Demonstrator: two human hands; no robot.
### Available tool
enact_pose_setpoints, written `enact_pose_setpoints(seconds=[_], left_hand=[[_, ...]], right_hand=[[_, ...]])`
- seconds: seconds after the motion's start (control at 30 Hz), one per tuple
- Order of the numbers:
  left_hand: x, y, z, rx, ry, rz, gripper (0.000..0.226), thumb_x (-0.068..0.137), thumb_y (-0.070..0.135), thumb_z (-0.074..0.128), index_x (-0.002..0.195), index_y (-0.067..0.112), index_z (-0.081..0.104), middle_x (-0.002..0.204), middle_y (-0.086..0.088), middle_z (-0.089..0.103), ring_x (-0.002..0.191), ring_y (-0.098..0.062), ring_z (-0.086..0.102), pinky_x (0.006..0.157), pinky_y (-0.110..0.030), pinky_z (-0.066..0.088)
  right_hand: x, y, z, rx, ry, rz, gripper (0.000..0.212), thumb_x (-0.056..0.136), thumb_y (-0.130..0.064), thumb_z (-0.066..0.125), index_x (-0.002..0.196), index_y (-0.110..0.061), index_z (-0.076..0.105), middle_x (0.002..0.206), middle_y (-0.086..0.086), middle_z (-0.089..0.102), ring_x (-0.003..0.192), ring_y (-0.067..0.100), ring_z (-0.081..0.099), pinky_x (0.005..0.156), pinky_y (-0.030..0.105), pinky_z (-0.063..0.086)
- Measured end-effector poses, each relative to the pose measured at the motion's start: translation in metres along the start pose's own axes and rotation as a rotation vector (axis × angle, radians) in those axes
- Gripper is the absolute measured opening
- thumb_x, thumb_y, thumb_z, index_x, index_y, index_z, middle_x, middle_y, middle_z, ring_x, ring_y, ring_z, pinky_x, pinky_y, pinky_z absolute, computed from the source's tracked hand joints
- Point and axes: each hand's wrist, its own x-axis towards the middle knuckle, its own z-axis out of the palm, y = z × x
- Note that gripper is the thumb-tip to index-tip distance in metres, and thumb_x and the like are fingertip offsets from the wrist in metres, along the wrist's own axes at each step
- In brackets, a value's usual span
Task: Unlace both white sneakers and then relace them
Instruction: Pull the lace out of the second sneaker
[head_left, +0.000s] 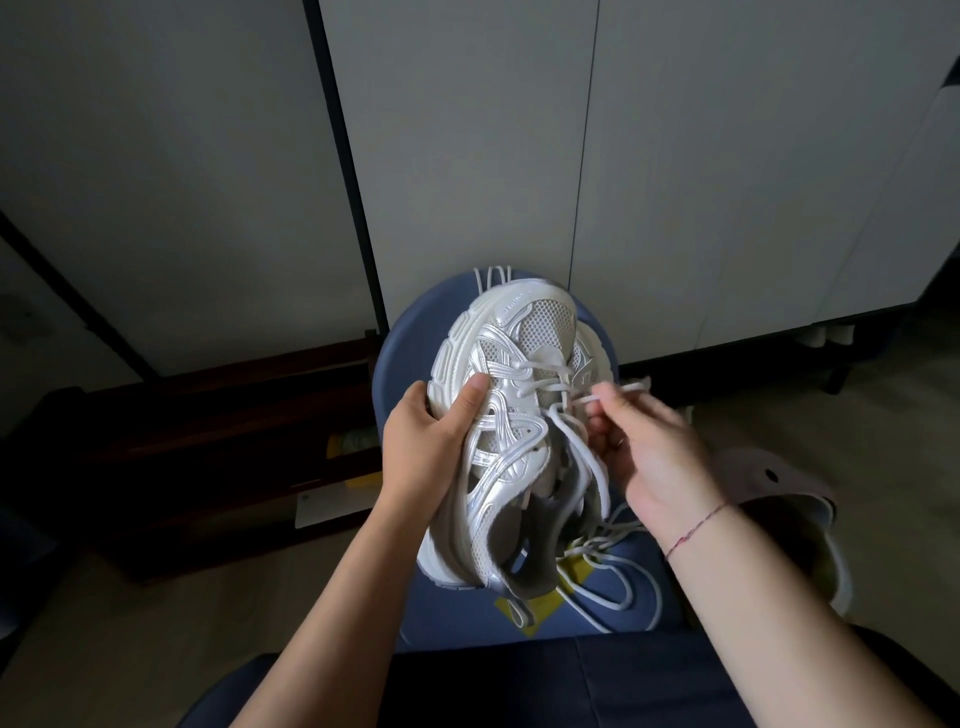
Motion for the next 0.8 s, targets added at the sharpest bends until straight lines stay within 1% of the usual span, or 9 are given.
enact_pose_setpoints(seconds=[0.1, 0.2, 0.33, 0.43, 0.5, 0.57, 0.63, 0.73, 0.8], left_hand=[[0.003, 0.0, -0.003, -0.036, 0.022, -0.019, 0.043, 0.078, 0.055, 0.069, 0.091, 0.014, 0.065, 0.084, 0.005, 0.072, 0.071, -0.004, 0.068, 0.063, -0.019, 0.051], [0.003, 0.0, -0.004, -0.043, 0.03, -0.023, 0.044, 0.078, 0.055, 0.069, 0.093, 0.014, 0.065, 0.085, 0.004, 0.073, 0.071, -0.003, 0.068, 0.063, -0.019, 0.051], [0.001, 0.0, -0.001, -0.041, 0.018, -0.035, 0.044, 0.078, 0.055, 0.069, 0.092, 0.015, 0.064, 0.085, 0.004, 0.073, 0.074, -0.007, 0.069, 0.066, -0.022, 0.052], [0.001, 0.0, 0.001, -0.026, 0.011, -0.032, 0.044, 0.078, 0.057, 0.069, 0.091, 0.015, 0.064, 0.084, 0.004, 0.072, 0.075, -0.009, 0.069, 0.067, -0.024, 0.052], [0.001, 0.0, 0.001, -0.018, 0.003, -0.028, 0.043, 0.078, 0.057, 0.069, 0.09, 0.016, 0.064, 0.084, 0.004, 0.072, 0.073, -0.007, 0.069, 0.065, -0.022, 0.051], [0.001, 0.001, 0.0, -0.003, 0.003, -0.016, 0.041, 0.079, 0.055, 0.069, 0.089, 0.016, 0.063, 0.082, 0.005, 0.072, 0.069, -0.002, 0.067, 0.06, -0.015, 0.049], [0.001, 0.0, -0.001, -0.002, 0.009, -0.006, 0.04, 0.079, 0.053, 0.07, 0.089, 0.015, 0.063, 0.082, 0.006, 0.071, 0.067, 0.0, 0.066, 0.057, -0.012, 0.048], [0.002, 0.0, -0.003, -0.016, 0.015, -0.006, 0.042, 0.078, 0.053, 0.07, 0.092, 0.014, 0.064, 0.084, 0.005, 0.072, 0.07, -0.004, 0.068, 0.063, -0.019, 0.051], [0.004, -0.001, -0.005, -0.025, 0.03, -0.006, 0.042, 0.079, 0.054, 0.07, 0.092, 0.014, 0.065, 0.084, 0.004, 0.072, 0.072, -0.005, 0.068, 0.065, -0.021, 0.051]], right_hand=[[0.015, -0.018, -0.015, 0.187, 0.079, -0.002, 0.022, 0.095, -0.013, 0.051, 0.073, -0.012, 0.054, 0.055, -0.005, 0.056, 0.047, 0.003, 0.05, 0.046, 0.013, 0.041], [0.023, -0.03, -0.028, 0.304, 0.12, 0.043, 0.025, 0.098, -0.019, 0.047, 0.074, -0.015, 0.053, 0.058, -0.005, 0.053, 0.044, 0.001, 0.048, 0.044, 0.011, 0.039], [0.013, -0.013, -0.017, 0.05, 0.001, 0.076, 0.018, 0.095, -0.02, 0.05, 0.08, -0.013, 0.058, 0.056, -0.006, 0.058, 0.047, 0.002, 0.05, 0.047, 0.012, 0.041], [0.001, 0.0, -0.005, -0.005, -0.068, 0.076, 0.015, 0.089, -0.013, 0.059, 0.074, -0.012, 0.06, 0.062, 0.0, 0.062, 0.054, 0.009, 0.056, 0.051, 0.018, 0.048], [-0.004, 0.002, 0.0, -0.028, -0.067, 0.066, 0.01, 0.088, -0.011, 0.061, 0.078, -0.008, 0.062, 0.067, 0.004, 0.067, 0.057, 0.013, 0.062, 0.053, 0.022, 0.051], [-0.005, 0.002, 0.001, -0.045, -0.038, 0.044, 0.011, 0.088, -0.009, 0.062, 0.077, -0.006, 0.063, 0.063, 0.002, 0.067, 0.052, 0.01, 0.061, 0.05, 0.02, 0.05], [-0.002, 0.001, 0.001, -0.085, 0.027, -0.018, 0.018, 0.088, -0.01, 0.063, 0.07, -0.008, 0.06, 0.055, -0.002, 0.064, 0.047, 0.006, 0.055, 0.047, 0.016, 0.046], [0.007, -0.008, -0.007, -0.087, 0.127, -0.138, 0.023, 0.09, -0.012, 0.06, 0.068, -0.01, 0.058, 0.048, -0.006, 0.06, 0.043, 0.002, 0.049, 0.043, 0.011, 0.04], [0.015, -0.017, -0.015, -0.042, 0.188, -0.158, 0.023, 0.092, -0.015, 0.058, 0.069, -0.012, 0.058, 0.047, -0.007, 0.058, 0.043, 0.0, 0.047, 0.042, 0.011, 0.037]])
